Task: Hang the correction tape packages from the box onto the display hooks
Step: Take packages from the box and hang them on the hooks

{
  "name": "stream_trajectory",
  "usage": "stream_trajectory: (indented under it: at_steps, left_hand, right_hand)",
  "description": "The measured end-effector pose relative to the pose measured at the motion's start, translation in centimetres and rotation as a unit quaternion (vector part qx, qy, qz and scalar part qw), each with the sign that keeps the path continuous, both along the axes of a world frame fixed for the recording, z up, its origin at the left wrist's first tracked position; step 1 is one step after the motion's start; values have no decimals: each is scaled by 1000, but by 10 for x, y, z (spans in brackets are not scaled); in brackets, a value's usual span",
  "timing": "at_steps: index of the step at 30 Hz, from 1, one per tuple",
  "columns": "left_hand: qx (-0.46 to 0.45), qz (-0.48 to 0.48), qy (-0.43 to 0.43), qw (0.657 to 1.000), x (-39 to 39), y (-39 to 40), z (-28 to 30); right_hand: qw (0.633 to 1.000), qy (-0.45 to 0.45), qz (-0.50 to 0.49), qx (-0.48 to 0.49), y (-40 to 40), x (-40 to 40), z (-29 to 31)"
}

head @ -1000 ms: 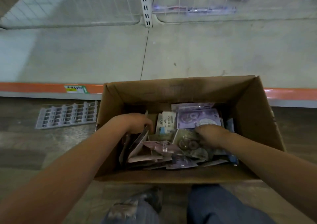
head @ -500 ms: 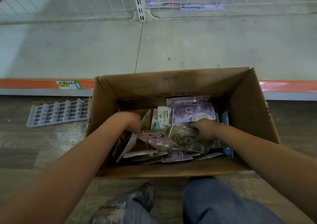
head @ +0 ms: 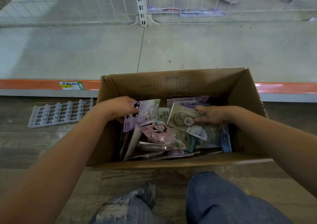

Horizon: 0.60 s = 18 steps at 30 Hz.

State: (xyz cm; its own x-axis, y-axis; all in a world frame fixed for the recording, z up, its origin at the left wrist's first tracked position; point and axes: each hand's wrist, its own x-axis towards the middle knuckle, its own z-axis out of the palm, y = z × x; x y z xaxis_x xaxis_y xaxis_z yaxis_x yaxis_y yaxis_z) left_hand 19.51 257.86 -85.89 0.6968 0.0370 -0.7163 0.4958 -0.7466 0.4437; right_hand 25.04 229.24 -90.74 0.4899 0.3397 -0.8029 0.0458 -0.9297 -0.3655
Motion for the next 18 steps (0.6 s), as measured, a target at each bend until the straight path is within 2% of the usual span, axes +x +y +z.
stream_trajectory:
  at_steps: [3, 8, 11, 15, 18]
  left_hand:
    - [-86, 58, -5, 995, 0, -3, 4]
    - [-91, 68, 0, 993, -9, -4, -8]
    - [-60, 9, 5, 998, -17, -9, -18]
    - [-5, -3, -102, 995, -17, -9, -23]
    - [-64, 53, -163, 983, -15, -6, -21]
  right_hand:
    - [1000, 22, -5, -14, -1, 3, 9]
    - [999, 13, 0, -40, 0, -6, 6]
    - [999, -32, 19, -31, 2, -12, 2]
    - [996, -91, -9, 10, 1, -8, 6]
    - [989, -111, -61, 72, -1, -2, 18]
